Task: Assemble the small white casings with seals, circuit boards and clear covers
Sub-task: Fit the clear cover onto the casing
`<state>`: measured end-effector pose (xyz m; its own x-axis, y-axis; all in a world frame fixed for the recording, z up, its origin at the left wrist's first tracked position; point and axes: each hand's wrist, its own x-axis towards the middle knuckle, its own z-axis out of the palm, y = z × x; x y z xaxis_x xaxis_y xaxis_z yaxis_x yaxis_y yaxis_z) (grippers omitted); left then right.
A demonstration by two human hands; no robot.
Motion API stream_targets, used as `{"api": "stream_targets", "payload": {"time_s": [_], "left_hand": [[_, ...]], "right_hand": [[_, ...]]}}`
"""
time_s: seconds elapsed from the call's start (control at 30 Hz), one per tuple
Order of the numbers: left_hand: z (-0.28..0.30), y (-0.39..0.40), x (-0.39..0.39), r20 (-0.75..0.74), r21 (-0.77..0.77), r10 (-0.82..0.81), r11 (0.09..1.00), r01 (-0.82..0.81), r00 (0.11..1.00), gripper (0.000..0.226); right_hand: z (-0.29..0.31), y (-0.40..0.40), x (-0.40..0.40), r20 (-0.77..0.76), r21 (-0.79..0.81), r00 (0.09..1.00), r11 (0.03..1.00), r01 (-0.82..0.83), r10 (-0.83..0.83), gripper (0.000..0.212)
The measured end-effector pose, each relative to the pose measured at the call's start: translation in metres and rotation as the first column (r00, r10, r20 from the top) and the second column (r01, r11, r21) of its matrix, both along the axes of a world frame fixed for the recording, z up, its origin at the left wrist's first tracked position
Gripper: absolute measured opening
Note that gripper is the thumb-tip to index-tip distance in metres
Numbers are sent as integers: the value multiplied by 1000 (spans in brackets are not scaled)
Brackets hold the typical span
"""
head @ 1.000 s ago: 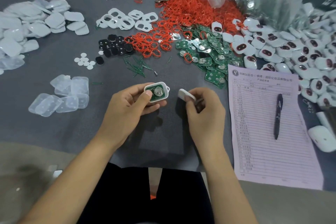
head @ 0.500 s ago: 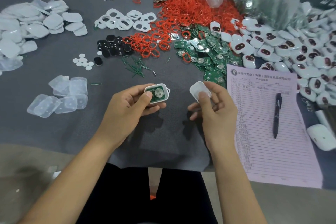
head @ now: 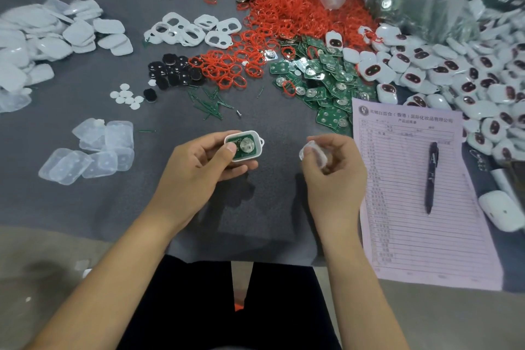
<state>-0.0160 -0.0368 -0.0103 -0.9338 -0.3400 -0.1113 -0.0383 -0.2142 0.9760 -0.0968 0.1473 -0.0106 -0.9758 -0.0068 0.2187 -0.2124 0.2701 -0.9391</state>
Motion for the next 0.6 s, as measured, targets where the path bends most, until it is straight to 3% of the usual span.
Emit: {"api": "stream_targets", "payload": {"time_s": [0.07, 0.17, 0.4, 0.6], "left_hand": [[0, 0, 0, 0, 4, -1, 1000, 1, 1000, 28], [0, 0, 0, -3, 18, 6, 1000, -5, 1000, 28], [2, 1, -1, 5, 12, 10, 1000, -10, 1000, 27], [9, 4, -3, 62, 51, 87, 995, -90, 994, 20]], "right_hand": [[-3, -6, 6, -164, 292, 985, 956, 0, 50, 26], [-3, -18, 12, -195, 479, 952, 870, -117, 236, 27], [12, 9, -2, 28, 496, 886, 763, -414, 462, 58], [20, 8, -14, 120, 557, 837, 662, -502, 533, 36]]}}
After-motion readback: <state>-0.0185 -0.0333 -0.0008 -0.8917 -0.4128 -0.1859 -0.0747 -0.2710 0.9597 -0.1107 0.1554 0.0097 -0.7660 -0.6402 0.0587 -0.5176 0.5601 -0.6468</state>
